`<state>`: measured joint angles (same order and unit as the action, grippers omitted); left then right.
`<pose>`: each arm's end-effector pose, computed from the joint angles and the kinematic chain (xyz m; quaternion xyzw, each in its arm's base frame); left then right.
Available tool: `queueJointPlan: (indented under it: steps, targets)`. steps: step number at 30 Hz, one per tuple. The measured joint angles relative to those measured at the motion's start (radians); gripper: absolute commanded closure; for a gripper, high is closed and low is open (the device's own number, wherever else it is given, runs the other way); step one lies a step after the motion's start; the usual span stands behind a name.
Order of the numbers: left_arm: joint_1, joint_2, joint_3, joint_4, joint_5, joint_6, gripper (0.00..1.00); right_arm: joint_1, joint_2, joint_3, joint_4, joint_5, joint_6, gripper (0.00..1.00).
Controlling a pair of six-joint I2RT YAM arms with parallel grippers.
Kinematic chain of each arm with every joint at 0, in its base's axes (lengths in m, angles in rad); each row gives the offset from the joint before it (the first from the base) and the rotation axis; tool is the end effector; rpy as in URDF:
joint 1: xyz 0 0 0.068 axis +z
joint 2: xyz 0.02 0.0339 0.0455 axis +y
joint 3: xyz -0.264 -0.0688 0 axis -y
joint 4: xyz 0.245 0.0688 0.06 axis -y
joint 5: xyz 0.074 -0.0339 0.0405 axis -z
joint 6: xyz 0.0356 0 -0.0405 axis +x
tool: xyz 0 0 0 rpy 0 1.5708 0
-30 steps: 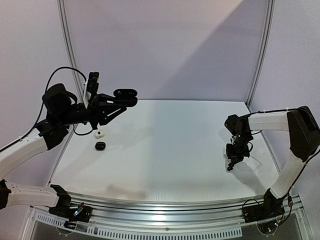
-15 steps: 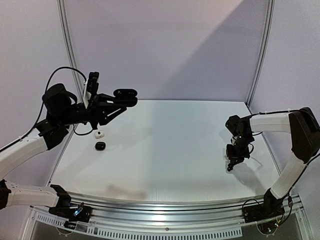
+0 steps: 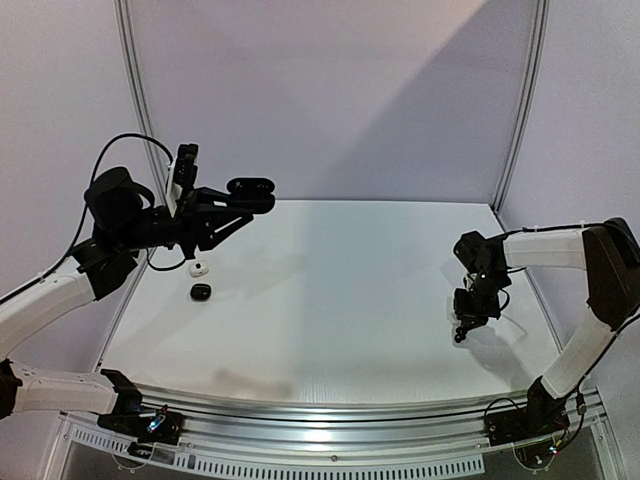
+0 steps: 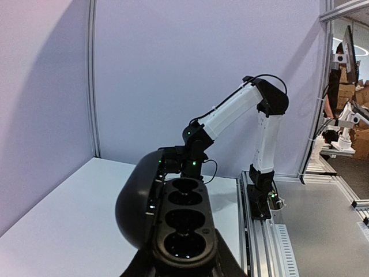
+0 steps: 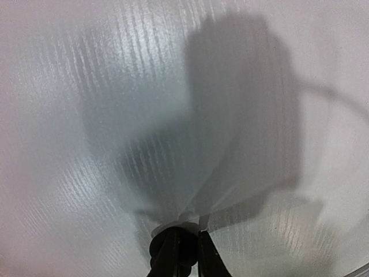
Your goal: Insert the wireless bluetooth earbuds into the charging case
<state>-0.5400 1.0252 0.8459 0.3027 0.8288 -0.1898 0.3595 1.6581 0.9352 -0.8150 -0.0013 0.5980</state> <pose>0.1856 -0.1418 0.3666 0.4027 0.5443 -0.4938 0.5456 0.2528 0.0950 0.1499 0.1189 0.9928 0.0082 0.0143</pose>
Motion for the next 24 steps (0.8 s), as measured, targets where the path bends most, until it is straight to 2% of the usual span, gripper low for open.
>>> queueJointPlan:
  steps: [17, 21, 24]
  targets:
    - [0.000, 0.000, -0.002, 0.002, -0.006, 0.001, 1.00, 0.049, -0.081, 0.033, -0.008, 0.080, -0.041, 1.00]
    - [0.000, 0.002, -0.010, 0.008, -0.025, 0.001, 1.00, 0.121, -0.088, 0.122, -0.027, 0.159, -0.062, 1.00]
    - [0.000, 0.003, -0.011, 0.011, -0.061, 0.001, 1.00, 0.221, -0.112, 0.283, -0.028, 0.252, -0.094, 1.00]
